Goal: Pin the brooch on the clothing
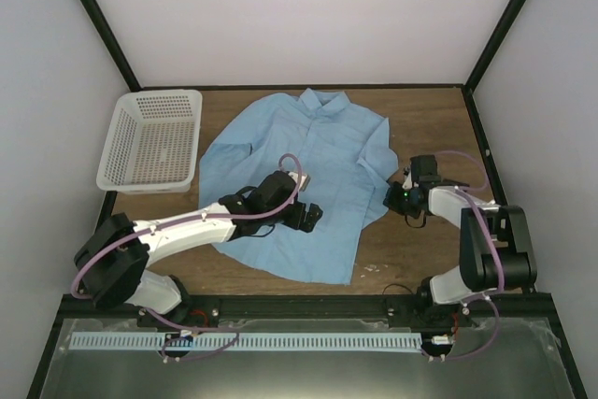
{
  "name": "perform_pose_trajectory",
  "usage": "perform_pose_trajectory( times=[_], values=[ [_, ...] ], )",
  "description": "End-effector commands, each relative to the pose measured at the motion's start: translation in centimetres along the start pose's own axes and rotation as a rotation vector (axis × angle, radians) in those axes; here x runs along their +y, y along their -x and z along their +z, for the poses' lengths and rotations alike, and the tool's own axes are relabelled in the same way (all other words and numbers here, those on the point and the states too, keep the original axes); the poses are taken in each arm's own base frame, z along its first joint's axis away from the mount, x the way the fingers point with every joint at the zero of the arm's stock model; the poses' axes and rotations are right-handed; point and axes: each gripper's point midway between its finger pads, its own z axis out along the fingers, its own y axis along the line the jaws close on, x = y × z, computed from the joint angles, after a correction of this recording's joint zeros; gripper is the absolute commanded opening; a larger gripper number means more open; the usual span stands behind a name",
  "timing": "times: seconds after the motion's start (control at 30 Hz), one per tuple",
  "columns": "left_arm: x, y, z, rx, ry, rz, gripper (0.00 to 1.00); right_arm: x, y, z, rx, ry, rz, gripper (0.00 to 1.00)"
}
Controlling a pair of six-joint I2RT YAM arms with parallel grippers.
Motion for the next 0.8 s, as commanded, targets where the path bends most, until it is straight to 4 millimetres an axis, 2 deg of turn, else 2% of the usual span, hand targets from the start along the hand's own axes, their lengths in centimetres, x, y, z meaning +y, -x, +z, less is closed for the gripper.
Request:
perform_pose_trajectory(
  times=[0.0,0.13,0.23,0.37,0.6,0.77],
  values=[
    [0.2,0.4,-0.6,-0.02,-0.001,-0.014,1.0,-0.8,2.0,-2.1,-0.106,-0.101,0.001,0.01],
    [0.1,0.8,-0.8,-0.027,-0.003,-0.01,1.0,-0.1,4.2,-7.6,-0.242,-0.155,-0.007,0.01],
    [0.2,1.2,-0.7,-0.031,-0.001,-0.01,1.0,1.1,4.9,-11.6,-0.312,-0.143,0.004,0.01],
    [0.0,2.1,-0.8,-0.046,-0.011,-0.014,1.0,2.7,5.2,-15.5,-0.355,-0.111,-0.007,0.01],
    [-0.4,2.6,-1.0,-0.052,-0.032,-0.022,1.0,5.0,4.9,-20.1,-0.372,-0.06,-0.077,0.01],
    [-0.4,2.6,-1.2,-0.058,-0.035,-0.03,1.0,4.6,4.4,-21.5,-0.35,-0.106,-0.1,0.01]
  ],
)
